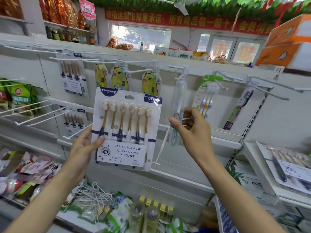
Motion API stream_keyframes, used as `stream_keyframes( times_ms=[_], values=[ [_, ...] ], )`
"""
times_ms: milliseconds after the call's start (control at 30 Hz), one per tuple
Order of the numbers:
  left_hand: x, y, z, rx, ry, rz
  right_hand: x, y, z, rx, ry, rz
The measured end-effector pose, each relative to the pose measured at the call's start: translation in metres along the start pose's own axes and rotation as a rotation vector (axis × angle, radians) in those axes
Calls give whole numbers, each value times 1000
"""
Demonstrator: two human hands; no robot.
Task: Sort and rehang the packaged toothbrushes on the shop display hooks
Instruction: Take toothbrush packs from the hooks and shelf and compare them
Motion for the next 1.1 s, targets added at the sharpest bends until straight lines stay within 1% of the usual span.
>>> stream_keyframes(
  times_ms=[300,567,733,867,1000,1100],
  values=[
    [-6,5,11,-9,-99,14,7,-17,-9,28,48,-13],
    [-11,11,25,29,-138,46,1,-12,-26,52,72,-46],
    [-17,8,40,26,-125,49,-4,-7,-33,63,133,-50],
    [-16,11,44,6,-148,78,-1,-1,-38,40,162,-60],
    [-20,11,39,32,-133,45,-2,0,-36,23,164,-50],
    [-21,11,31,48,-120,58,-9,7,-34,15,154,-91]
  ],
)
Point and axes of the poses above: each hand's wrist, its own x-axis away from the middle knuckle, its own z-axis out of the back of the hand, y = z × x, the point moved 5 cm from there along -x, towards the middle knuckle, and after that the axes turned 5 degrees about -y, right-handed, at the moved point
